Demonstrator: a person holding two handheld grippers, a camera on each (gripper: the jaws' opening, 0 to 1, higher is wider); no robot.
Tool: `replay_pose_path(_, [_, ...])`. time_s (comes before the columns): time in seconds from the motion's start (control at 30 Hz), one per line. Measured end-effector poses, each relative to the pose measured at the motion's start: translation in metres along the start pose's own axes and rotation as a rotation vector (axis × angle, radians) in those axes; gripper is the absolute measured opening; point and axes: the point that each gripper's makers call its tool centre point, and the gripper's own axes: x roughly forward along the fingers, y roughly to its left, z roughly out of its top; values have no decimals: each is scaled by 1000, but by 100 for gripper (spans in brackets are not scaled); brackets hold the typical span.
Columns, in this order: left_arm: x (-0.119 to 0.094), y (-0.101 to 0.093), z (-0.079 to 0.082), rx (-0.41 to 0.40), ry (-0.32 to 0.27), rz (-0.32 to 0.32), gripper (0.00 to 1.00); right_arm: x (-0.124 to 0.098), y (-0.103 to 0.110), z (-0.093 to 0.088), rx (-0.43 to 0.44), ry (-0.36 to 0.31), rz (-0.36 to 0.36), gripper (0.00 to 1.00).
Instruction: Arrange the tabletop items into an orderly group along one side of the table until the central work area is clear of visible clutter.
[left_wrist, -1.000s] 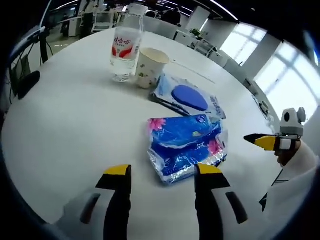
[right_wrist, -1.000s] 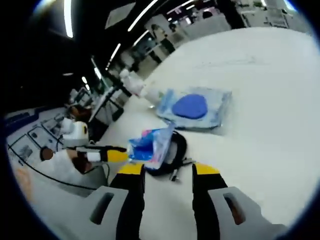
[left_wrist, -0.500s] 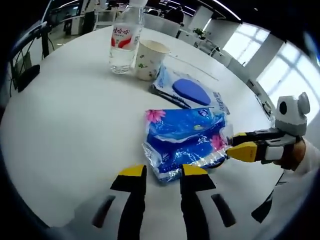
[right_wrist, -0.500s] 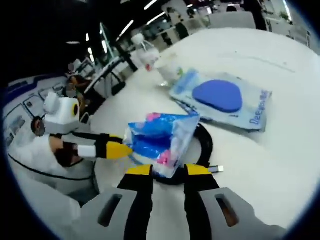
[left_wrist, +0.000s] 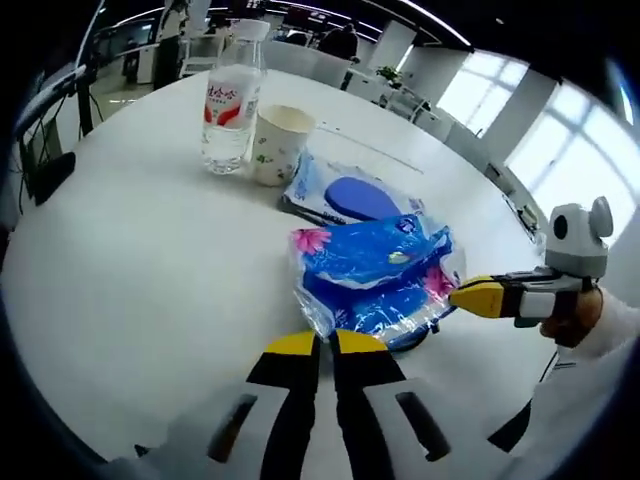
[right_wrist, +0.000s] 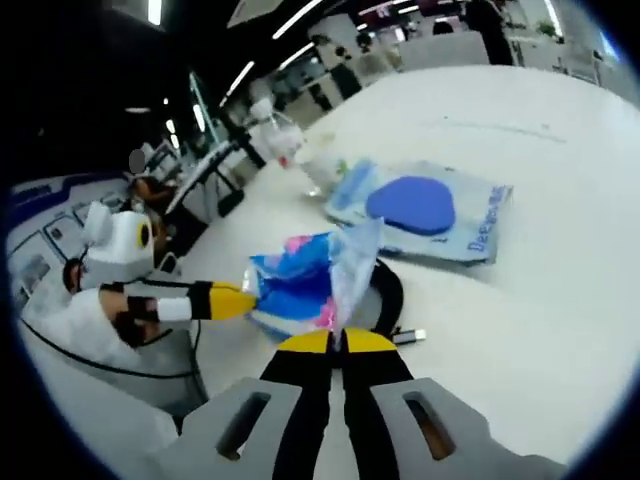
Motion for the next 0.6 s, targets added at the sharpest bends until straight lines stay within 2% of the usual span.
replay_pose_path(0.23, [3, -22, 16, 60, -17, -41, 1, -21, -11, 4, 72, -57, -6, 0])
replay_pose_path(0.37, [7, -35, 18, 113, 0, -77, 1, -32, -18, 2, 130, -89, -13, 0])
replay_pose_path(0.6, [14, -62, 21, 164, 14, -128, 1, -52, -35, 2, 177, -141, -40, 0])
